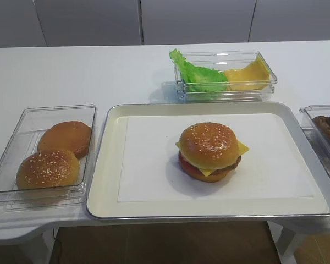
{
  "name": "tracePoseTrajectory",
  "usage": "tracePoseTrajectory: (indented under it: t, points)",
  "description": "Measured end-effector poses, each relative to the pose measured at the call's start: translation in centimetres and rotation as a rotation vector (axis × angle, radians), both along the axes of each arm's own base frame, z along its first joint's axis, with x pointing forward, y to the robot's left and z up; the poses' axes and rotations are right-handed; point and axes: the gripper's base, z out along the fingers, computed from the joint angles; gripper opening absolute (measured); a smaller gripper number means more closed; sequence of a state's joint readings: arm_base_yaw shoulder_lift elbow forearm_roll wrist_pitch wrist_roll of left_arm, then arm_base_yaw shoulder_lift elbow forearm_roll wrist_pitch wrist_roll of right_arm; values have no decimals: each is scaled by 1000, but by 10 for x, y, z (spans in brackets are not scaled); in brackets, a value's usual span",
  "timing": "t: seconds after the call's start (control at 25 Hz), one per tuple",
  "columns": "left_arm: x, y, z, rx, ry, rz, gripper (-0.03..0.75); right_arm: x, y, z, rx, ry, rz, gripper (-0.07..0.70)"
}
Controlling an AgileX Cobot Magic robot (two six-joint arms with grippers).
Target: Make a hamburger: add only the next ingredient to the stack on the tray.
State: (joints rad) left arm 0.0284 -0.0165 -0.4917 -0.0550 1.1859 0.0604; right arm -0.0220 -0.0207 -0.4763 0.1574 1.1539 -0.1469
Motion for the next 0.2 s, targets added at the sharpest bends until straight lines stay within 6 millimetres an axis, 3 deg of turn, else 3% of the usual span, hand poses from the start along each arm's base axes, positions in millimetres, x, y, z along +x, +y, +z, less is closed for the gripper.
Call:
tracePoseTrajectory:
  t: [0.2]
  points:
    - [0, 0, 0, 0, 0, 0, 435, 0, 0, 0, 0, 0, 0, 388]
